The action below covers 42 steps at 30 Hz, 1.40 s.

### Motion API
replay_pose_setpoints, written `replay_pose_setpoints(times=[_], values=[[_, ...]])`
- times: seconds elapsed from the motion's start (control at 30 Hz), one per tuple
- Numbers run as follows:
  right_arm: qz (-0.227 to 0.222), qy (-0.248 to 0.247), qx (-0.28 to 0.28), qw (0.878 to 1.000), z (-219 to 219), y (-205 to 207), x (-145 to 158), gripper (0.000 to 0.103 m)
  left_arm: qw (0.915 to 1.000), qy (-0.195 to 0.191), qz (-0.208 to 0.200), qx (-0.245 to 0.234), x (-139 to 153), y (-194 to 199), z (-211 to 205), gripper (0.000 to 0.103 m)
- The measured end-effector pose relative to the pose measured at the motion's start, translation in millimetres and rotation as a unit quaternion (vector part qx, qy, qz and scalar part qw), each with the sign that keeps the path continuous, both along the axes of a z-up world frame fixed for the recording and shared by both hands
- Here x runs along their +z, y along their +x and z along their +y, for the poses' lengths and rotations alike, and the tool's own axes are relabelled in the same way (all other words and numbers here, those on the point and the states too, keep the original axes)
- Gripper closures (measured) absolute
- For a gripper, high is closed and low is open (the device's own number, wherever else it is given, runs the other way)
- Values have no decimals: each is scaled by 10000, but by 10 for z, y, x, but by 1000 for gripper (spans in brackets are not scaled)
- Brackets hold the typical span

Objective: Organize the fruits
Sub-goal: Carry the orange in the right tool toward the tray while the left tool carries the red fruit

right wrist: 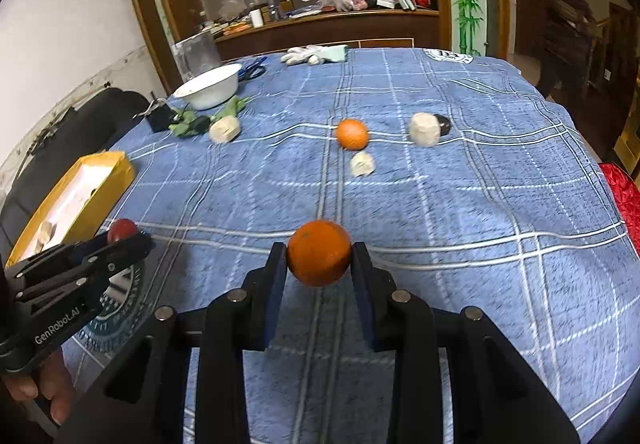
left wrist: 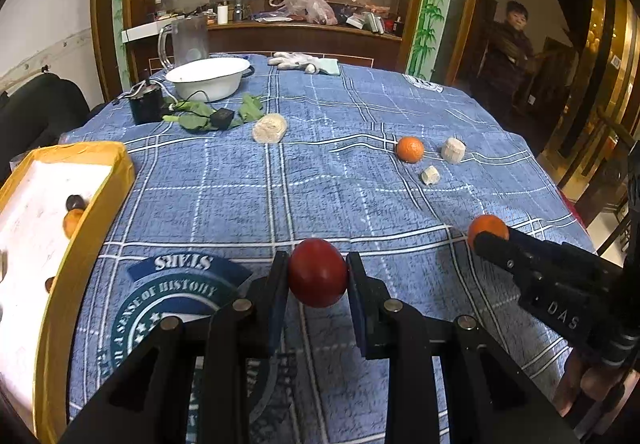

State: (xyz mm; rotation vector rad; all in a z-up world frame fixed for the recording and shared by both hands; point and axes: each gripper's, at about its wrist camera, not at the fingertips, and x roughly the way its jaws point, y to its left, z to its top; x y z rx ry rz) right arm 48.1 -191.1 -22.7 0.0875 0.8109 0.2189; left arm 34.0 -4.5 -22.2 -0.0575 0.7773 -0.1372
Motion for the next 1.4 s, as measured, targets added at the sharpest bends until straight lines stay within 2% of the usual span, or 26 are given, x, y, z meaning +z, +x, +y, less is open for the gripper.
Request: replay_pose_setpoints(times=[0.3,0.77,1.4], values=[[-124,-188,98,9997,190,-131,42,69,9999,48,-46,124,12,-117,88,76],[-231,8,182,9996,185,-202,85,69,9989,280,-31,368,25,-204,161,76],[-233,71,347,9991,271,-189,92,69,9981,382,71,485,10,-156,249,76]])
